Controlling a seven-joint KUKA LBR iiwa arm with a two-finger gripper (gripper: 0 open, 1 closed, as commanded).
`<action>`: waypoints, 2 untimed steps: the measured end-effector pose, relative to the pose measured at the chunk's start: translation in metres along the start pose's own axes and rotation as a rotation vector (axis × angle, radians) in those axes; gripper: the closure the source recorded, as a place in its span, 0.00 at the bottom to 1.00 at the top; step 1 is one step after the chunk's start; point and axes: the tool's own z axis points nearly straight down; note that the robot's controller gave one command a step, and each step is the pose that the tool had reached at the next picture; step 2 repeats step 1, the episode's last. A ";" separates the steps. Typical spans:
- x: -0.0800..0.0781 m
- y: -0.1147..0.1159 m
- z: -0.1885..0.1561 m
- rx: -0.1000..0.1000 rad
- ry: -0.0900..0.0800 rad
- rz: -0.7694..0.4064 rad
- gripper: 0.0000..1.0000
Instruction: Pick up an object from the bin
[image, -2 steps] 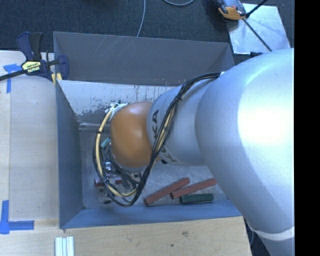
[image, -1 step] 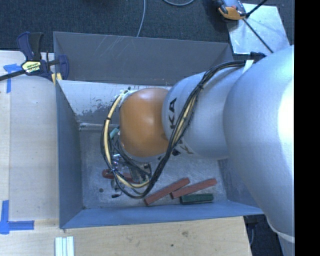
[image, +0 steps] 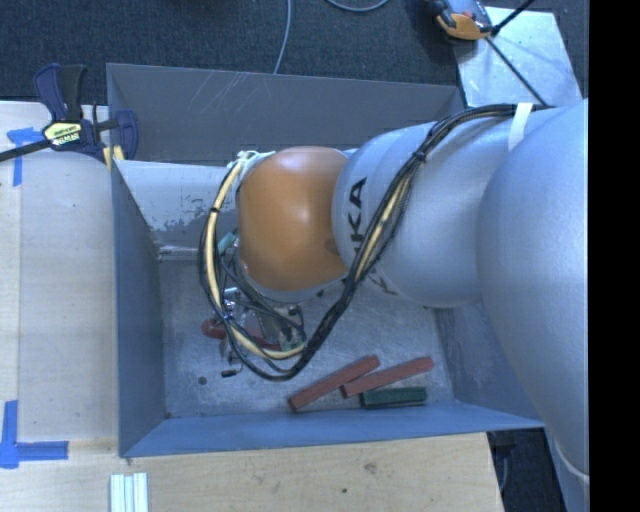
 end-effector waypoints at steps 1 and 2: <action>0.009 0.000 -0.055 0.003 0.012 -0.023 1.00; 0.009 0.000 -0.055 0.003 0.012 -0.023 1.00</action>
Offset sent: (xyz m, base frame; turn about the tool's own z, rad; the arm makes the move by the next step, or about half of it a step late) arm -0.0158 0.0162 0.1063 -0.0720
